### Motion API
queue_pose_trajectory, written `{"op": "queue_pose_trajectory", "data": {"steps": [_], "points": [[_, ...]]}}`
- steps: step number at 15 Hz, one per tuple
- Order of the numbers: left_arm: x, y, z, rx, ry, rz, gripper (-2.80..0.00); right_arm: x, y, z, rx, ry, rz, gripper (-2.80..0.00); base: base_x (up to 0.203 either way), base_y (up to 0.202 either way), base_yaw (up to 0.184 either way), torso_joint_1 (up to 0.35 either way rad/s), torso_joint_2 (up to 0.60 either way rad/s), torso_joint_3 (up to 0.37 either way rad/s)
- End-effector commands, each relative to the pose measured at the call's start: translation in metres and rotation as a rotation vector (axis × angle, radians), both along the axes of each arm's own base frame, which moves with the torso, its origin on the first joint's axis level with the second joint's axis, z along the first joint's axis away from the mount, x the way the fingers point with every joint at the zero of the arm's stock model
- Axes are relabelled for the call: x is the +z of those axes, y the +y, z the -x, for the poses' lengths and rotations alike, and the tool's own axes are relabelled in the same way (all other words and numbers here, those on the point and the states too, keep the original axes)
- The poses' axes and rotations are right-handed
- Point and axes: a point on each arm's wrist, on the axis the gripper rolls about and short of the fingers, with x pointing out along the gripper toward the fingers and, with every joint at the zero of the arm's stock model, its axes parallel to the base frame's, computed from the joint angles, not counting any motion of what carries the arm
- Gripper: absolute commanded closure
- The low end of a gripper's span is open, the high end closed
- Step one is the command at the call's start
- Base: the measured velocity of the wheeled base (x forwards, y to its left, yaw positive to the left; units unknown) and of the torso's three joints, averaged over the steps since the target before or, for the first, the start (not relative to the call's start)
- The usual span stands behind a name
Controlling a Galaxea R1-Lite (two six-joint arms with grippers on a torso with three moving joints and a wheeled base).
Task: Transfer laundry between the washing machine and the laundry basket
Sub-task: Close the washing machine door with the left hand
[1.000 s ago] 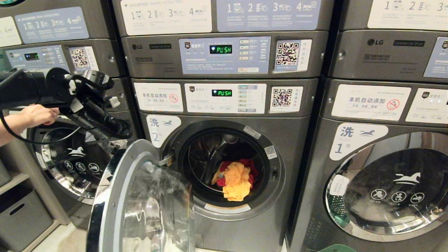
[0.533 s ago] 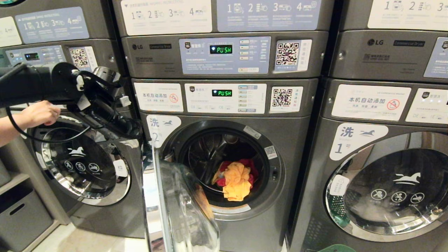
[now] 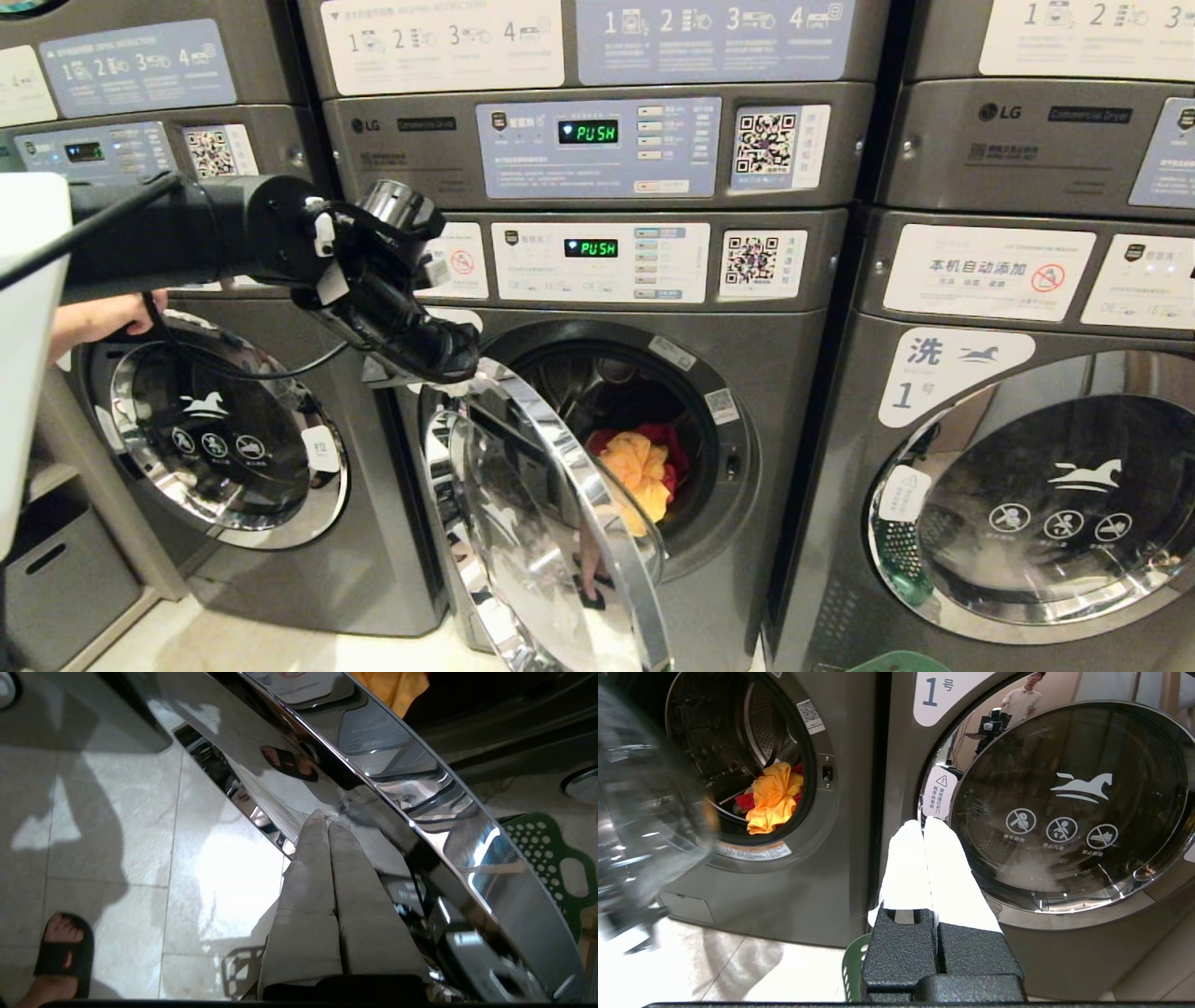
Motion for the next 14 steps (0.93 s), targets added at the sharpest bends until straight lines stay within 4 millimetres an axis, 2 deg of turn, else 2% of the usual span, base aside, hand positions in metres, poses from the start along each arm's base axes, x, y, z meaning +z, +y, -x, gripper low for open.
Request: {"op": "queue_pose_trajectory", "data": {"steps": [1, 3, 5, 6, 8, 10, 12, 14], "points": [[-0.003, -0.020, -0.003, -0.029, -0.046, 0.026, 0.00, 0.000, 0.000, 0.000, 0.001, 0.001, 0.001, 0.00, 0.000, 0.000, 0.000, 0.000, 0.00, 0.000], [0.006, -0.031, -0.001, -0.029, -0.111, 0.064, 0.00, 0.000, 0.000, 0.000, 0.001, 0.001, 0.006, 0.00, 0.000, 0.000, 0.000, 0.000, 0.00, 0.000], [0.031, -0.029, 0.015, -0.020, -0.167, 0.092, 0.00, 0.004, 0.000, 0.001, -0.011, -0.005, 0.017, 0.00, 0.000, 0.000, 0.000, 0.000, 0.00, 0.000], [0.048, -0.025, 0.027, -0.008, -0.209, 0.098, 0.00, 0.011, 0.000, 0.003, -0.014, -0.004, 0.034, 0.00, 0.000, 0.000, 0.000, 0.000, 0.00, 0.000], [0.084, -0.013, 0.057, 0.043, -0.302, 0.087, 0.00, 0.037, 0.000, 0.014, -0.015, -0.009, 0.054, 0.00, 0.000, 0.000, 0.000, 0.000, 0.00, 0.000], [0.114, 0.005, 0.096, 0.099, -0.352, 0.086, 0.00, 0.065, 0.000, 0.015, -0.011, 0.037, 0.050, 0.00, 0.000, 0.000, 0.000, 0.000, 0.00, 0.000], [0.129, 0.026, 0.139, 0.178, -0.361, 0.116, 0.00, 0.097, 0.000, -0.007, -0.004, 0.136, 0.039, 0.00, 0.000, 0.000, 0.000, 0.000, 0.00, 0.000], [0.119, 0.045, 0.175, 0.277, -0.329, 0.118, 0.00, 0.126, 0.000, -0.041, 0.012, 0.208, 0.025, 0.00, 0.000, 0.000, 0.000, 0.000, 0.00, 0.000]]}}
